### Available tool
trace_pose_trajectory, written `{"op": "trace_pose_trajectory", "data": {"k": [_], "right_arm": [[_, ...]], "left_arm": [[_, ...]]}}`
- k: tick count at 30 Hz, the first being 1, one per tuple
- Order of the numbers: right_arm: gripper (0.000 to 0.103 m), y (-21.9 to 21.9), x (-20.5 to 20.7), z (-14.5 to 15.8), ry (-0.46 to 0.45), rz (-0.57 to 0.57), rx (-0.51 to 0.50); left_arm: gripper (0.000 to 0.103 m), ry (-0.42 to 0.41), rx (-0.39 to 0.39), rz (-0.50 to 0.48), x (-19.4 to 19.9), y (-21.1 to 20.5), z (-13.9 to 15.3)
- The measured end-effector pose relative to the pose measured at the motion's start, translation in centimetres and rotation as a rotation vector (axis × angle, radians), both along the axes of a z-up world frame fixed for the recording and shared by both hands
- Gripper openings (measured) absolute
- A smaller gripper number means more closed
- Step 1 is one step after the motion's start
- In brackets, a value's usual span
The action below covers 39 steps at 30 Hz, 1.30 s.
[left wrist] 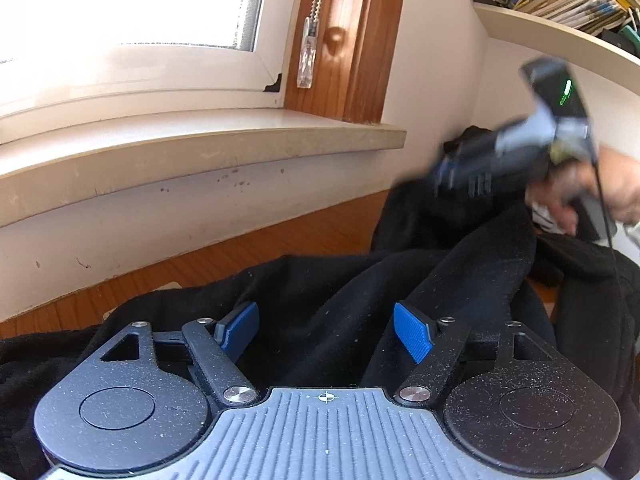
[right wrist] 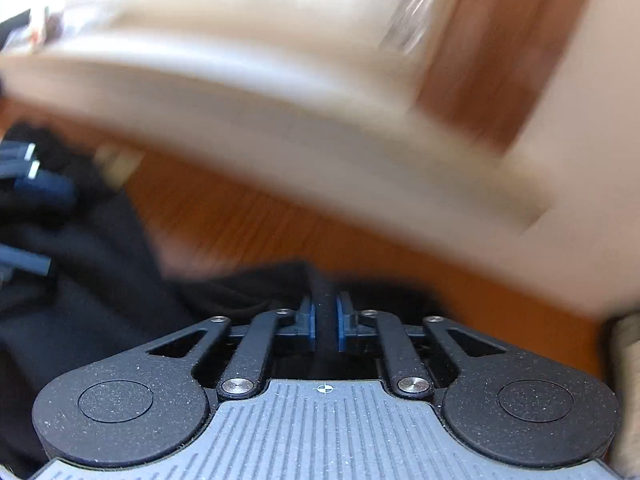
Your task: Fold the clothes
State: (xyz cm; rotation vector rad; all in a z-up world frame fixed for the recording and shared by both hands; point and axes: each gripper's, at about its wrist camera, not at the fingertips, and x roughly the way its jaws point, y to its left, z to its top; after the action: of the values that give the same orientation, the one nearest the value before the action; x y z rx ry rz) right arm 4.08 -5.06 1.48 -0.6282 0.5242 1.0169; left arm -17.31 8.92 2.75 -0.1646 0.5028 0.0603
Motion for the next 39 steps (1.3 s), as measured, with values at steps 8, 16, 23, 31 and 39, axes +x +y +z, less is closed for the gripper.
{"op": "trace_pose_trajectory", "data": {"k": [8, 16, 23, 31, 39], "right_arm": [[0.004, -7.2, 1.9, 10.0, -0.327, -0.318, 0.367], [0.048, -15.7, 8.0, 9.0, -0.246, -0.621, 0.325], [0.07, -18.9, 8.0, 0.2, -0.055, -0.495, 0.23], [0.071, -23.7, 4.0, -3.0, 0.103, -0.39, 0.26], [0.07, -23.4, 1.9, -5.1, 0.143, -0.335, 0.169]], "left_arm": [[0.079, 0.007, -0.015, 0.033, 0.0, 0.6, -0.2], [0.079, 0.024, -0.009, 0.048, 0.1, 0.8, -0.2], [0.079, 0.053, -0.002, 0.062, 0.6, 0.6, -0.4], [0.079, 0.069, 0.015, 0.059, 1.0, 0.3, -0.6], [0.08, 0.078, 0.011, 0.06, 1.2, 0.2, -0.8]]}}
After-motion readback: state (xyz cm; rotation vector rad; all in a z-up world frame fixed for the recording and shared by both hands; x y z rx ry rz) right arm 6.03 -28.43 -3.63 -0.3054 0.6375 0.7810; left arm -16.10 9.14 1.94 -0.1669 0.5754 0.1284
